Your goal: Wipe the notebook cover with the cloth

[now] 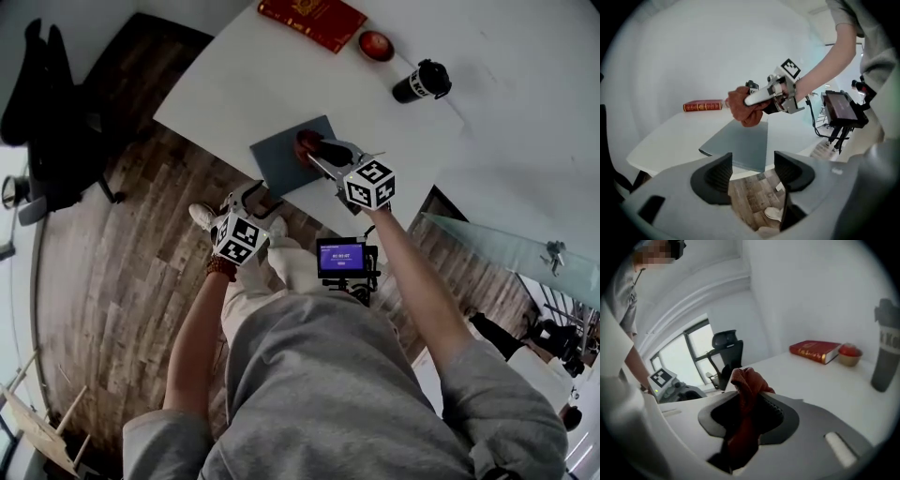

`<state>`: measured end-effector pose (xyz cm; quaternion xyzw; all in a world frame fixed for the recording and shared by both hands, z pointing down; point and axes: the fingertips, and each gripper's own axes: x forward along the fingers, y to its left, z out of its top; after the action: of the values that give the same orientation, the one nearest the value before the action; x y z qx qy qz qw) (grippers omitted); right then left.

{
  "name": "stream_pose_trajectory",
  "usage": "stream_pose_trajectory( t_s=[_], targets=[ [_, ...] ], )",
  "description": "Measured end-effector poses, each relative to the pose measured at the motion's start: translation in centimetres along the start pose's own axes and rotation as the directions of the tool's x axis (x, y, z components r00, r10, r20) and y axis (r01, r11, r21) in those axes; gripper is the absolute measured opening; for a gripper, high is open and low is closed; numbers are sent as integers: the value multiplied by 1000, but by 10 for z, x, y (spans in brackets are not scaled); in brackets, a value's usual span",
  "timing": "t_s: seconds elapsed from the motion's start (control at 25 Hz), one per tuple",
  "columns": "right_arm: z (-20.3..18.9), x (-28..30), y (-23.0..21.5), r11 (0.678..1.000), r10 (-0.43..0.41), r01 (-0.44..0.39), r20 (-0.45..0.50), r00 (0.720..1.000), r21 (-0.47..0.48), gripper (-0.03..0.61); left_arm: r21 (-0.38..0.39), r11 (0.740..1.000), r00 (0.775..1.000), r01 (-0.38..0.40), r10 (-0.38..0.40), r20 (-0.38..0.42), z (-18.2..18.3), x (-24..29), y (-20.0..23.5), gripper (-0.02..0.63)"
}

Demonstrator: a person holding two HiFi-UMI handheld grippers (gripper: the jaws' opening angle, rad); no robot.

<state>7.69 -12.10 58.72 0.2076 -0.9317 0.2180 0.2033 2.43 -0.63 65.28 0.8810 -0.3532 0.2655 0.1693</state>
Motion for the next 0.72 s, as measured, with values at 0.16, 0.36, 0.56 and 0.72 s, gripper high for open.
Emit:
stream_pose_trajectory(
  t_s=[0.16, 0.36, 0.56, 0.72],
  targets=[
    [-5, -22, -60, 974, -225, 225, -8, 974, -40, 121, -2, 1000, 999, -27, 27, 40, 7, -6, 27, 275],
    [-22, -23, -82, 955, -296, 294, -58, 954, -35, 122, 53, 998, 1000, 18, -18, -11, -1, 4, 38, 276],
    [-35, -12, -80, 960, -279, 277, -108, 954, -35, 124, 72, 995, 995, 75, -69, -73, -17, 13, 35, 293],
    [-38, -3, -81, 963, -262, 267, -113, 958, 32, 124, 53, 995, 992, 86, -81, -98, -19, 16, 39, 302]
  ],
)
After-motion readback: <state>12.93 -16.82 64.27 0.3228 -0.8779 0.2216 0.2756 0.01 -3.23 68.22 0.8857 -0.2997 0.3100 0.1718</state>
